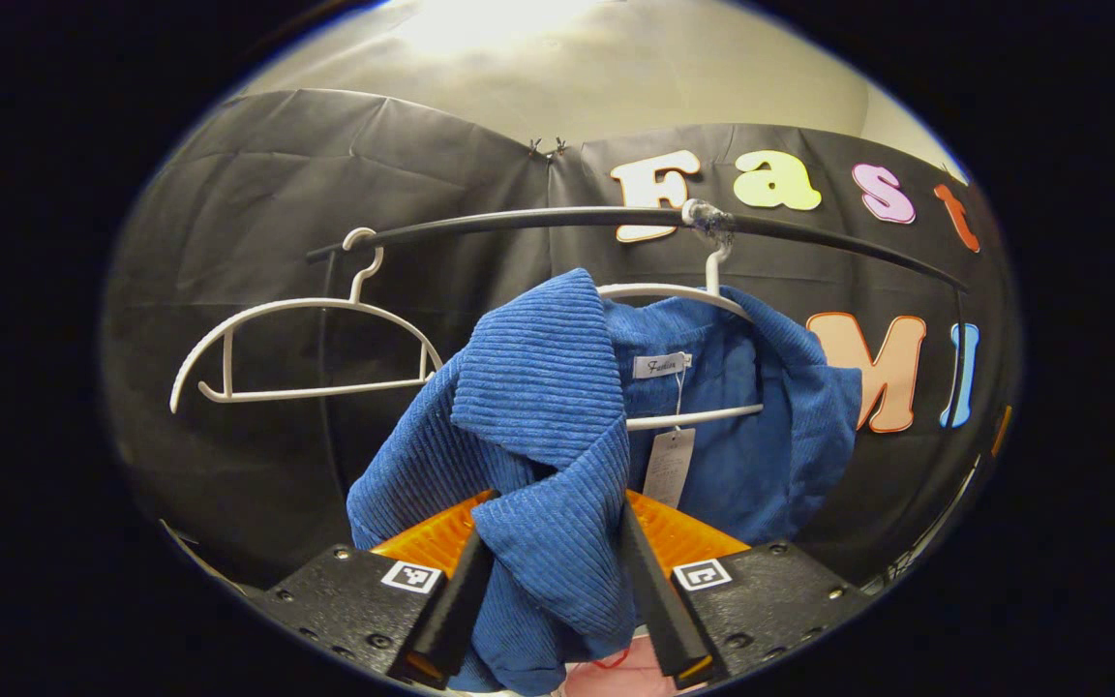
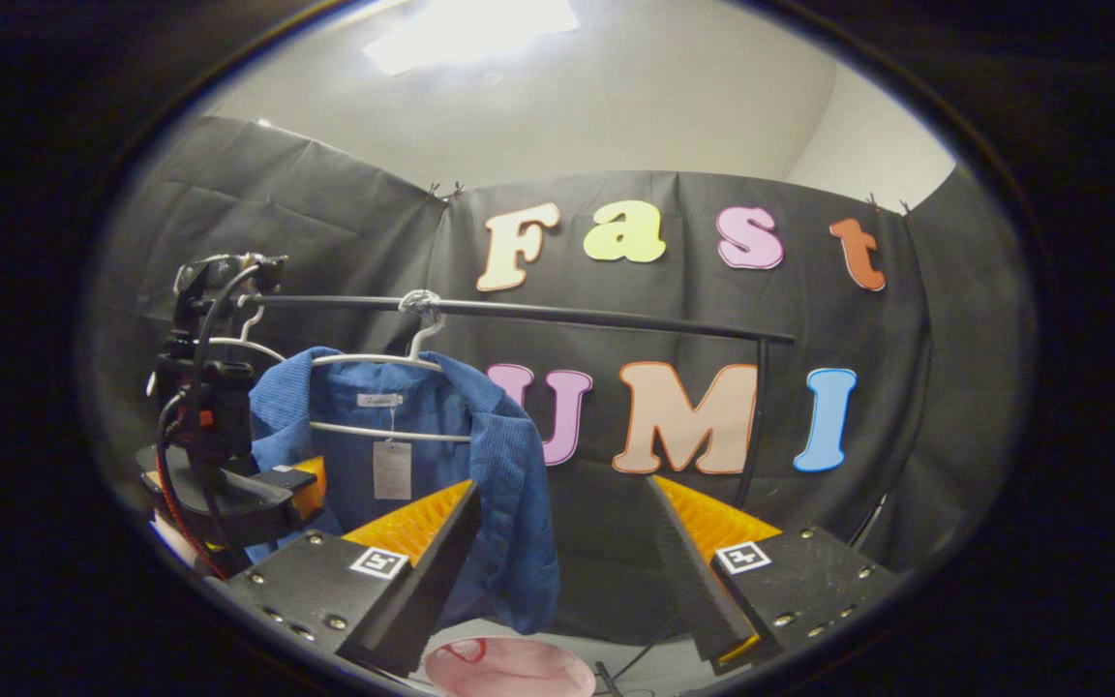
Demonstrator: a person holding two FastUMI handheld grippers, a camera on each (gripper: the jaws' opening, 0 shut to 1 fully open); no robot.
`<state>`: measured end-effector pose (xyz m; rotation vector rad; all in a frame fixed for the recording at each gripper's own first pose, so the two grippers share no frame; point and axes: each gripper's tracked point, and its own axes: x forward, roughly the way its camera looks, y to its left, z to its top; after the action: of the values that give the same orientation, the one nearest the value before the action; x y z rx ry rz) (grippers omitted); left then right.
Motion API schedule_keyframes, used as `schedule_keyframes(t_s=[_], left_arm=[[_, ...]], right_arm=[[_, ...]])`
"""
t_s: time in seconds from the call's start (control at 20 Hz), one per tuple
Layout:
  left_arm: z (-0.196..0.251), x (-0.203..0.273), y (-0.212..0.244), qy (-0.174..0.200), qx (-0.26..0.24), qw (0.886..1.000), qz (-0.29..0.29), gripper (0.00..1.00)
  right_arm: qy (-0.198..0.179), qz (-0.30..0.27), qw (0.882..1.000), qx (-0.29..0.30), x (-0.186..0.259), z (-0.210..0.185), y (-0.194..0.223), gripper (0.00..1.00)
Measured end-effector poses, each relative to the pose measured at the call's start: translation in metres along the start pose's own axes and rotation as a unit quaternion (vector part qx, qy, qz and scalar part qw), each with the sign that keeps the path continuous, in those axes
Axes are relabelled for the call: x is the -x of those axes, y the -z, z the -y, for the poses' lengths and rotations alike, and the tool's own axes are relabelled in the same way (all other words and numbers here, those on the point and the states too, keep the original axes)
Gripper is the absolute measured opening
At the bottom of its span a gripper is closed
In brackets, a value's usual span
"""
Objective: Grasp the clothes on the hanger with both hands and then place them into the laundry hamper below.
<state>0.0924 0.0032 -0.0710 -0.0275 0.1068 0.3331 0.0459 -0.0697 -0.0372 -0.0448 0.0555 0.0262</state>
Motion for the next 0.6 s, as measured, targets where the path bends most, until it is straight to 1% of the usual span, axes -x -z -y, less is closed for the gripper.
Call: schedule_keyframes(t_s=[0.05,0.3,0.4,0.55,0.6], left_arm=[[-0.002,-0.001,0.001,-0.001,0.000,1.000,-0.001,0.67],[-0.008,0.000,0.003,0.011,0.002,1.000,-0.010,0.26],[-0.010,0.002,0.003,0.022,-0.003,1.000,-0.012,0.10],[-0.009,0.007,0.000,0.043,-0.014,0.999,-0.012,0.07],[-0.008,0.010,-0.001,0.051,-0.018,0.998,-0.012,0.08]], right_arm=[[-0.003,0.001,1.000,0.000,-0.003,-0.003,0.000,1.00],[-0.017,0.000,1.000,-0.004,-0.013,-0.016,0.005,1.00],[-0.022,0.001,1.000,-0.003,-0.018,-0.022,0.006,1.00],[-0.032,0.002,0.999,-0.002,-0.029,-0.034,0.010,1.00],[-0.035,0.003,0.999,-0.001,-0.033,-0.038,0.010,1.00]])
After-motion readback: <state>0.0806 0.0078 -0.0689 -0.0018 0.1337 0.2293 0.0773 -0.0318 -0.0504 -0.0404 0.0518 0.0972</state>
